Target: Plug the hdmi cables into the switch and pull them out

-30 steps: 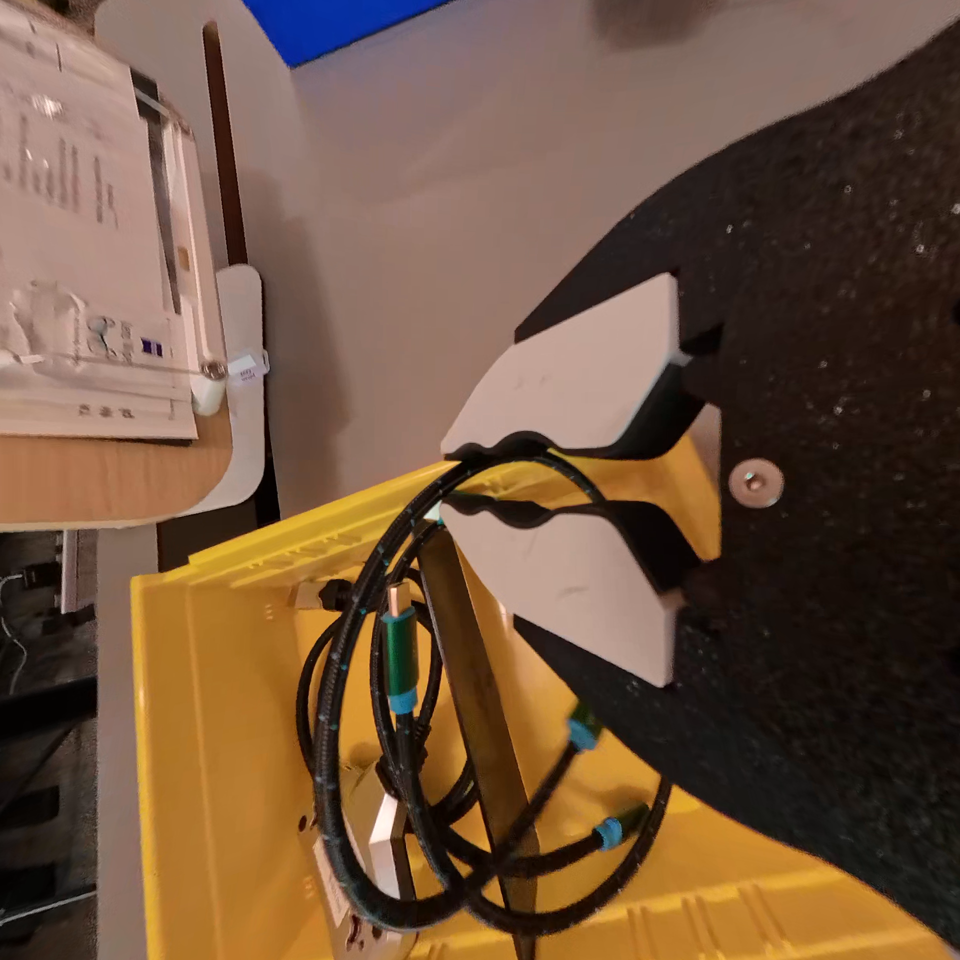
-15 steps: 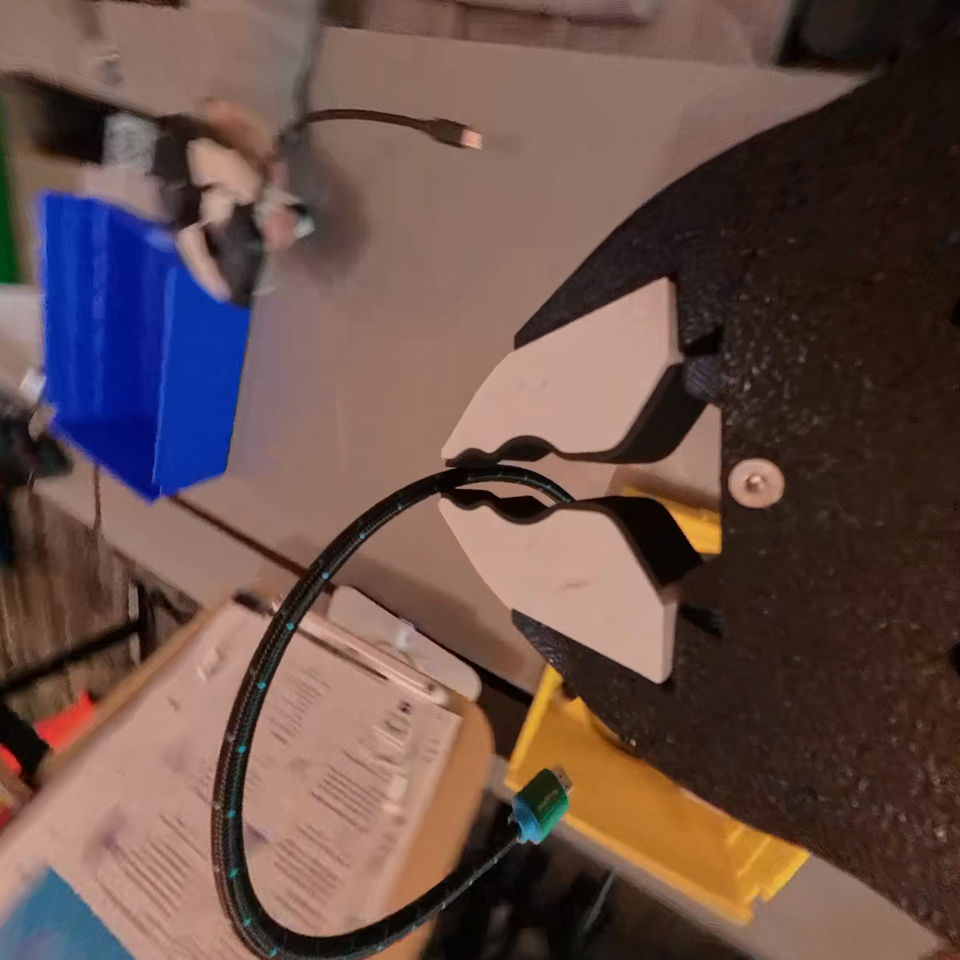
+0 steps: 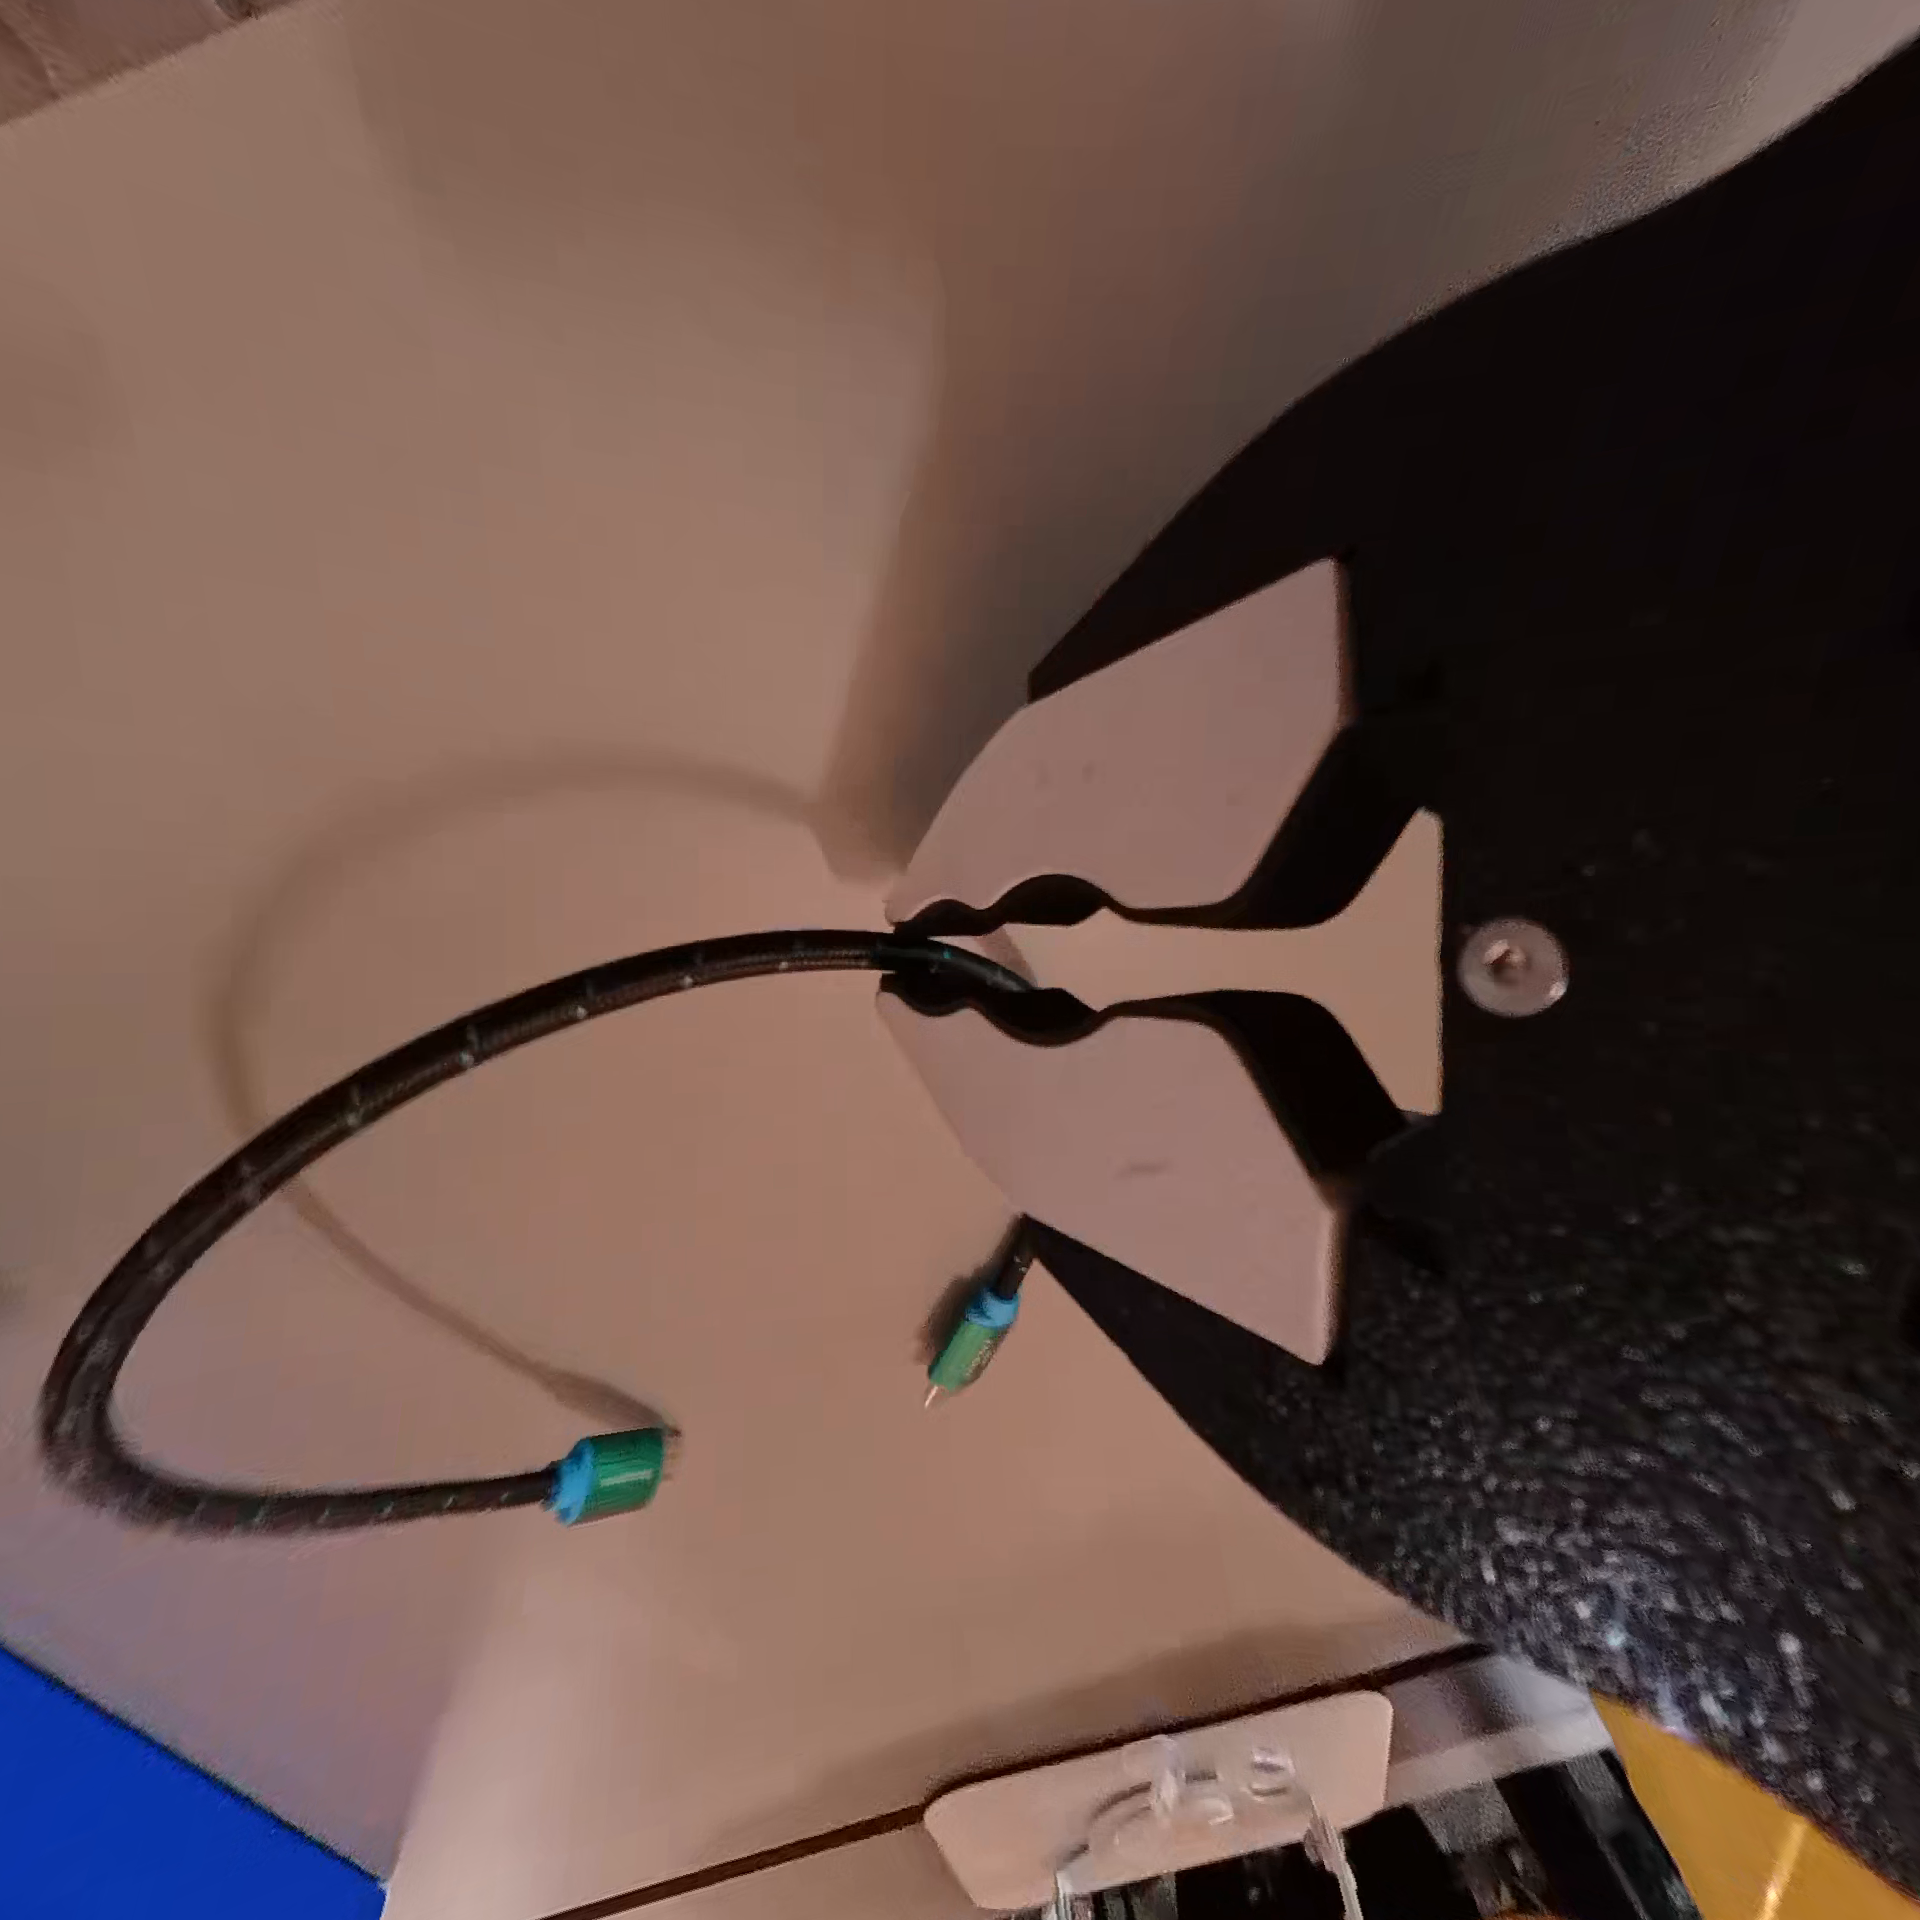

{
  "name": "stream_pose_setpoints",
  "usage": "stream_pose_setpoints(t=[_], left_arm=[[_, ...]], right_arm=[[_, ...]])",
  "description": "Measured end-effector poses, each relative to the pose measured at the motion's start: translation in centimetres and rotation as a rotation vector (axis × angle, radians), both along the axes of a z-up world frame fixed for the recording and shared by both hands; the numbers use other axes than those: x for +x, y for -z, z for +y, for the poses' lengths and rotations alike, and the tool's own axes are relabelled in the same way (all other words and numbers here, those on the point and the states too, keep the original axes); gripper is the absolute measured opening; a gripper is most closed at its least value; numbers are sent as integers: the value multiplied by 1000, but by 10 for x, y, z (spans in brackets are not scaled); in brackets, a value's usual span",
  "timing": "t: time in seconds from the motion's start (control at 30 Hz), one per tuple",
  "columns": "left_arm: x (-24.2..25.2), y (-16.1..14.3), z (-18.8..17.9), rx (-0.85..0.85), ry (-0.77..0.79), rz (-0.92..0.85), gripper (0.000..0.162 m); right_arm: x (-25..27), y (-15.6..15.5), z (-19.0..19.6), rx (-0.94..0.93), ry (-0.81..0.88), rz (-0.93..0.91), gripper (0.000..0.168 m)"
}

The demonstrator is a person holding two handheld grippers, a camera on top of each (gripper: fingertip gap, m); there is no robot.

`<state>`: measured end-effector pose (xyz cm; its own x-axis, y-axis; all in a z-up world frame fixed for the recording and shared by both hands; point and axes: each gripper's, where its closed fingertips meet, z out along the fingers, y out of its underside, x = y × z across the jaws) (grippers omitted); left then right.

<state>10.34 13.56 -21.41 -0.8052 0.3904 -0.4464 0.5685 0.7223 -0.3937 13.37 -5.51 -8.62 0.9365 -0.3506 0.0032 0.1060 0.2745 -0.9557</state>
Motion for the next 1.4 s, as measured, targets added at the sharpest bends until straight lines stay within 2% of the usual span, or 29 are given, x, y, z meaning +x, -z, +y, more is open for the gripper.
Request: stream_pose_setpoints(t=[0.17, 0.23, 0.3, 0.37, 0.43, 0.53, 0.67, 0.93, 1.13, 1.27, 1.37, 1.4], left_arm=[[-8, -4, 3, -85, -88, 157, 8], [-15, -9, 6, -105, -151, 306, 20], [-21, -26, 2, -195, -214, 494, 41], [-16, -49, -8, -352, -270, 646, 45], [30, -51, -7, -468, -520, 559, 46], [76, -31, 8, -465, -832, 423, 47], [93, -5, 10, -412, -1011, 372, 49], [102, 6, -1, -377, -1043, 328, 46], [105, 16, -15, -381, -1027, 424, 42], [114, 27, -18, -344, -1085, 460, 42], [117, 28, -18, -343, -1127, 433, 37], [118, 28, -18, -347, -1142, 413, 31]], right_arm=[[2, 23, 19, -140, -8, 26, 73], [2, 28, 21, -157, -22, 40, 73], [0, 29, 21, -153, -50, 51, 73], [-5, 27, 20, -119, -104, 52, 73], [-11, 23, 17, -61, -179, 63, 73], [-17, 14, 8, 42, -255, 70, 73], [-20, 10, 2, 91, -295, 70, 72], [-19, 15, 10, 29, -266, 73, 72], [-20, 18, 15, -2, -267, 69, 72], [-20, 18, 15, -6, -260, 69, 72], [-18, 18, 15, -9, -238, 73, 72], [-16, 19, 16, -16, -225, 78, 72]])
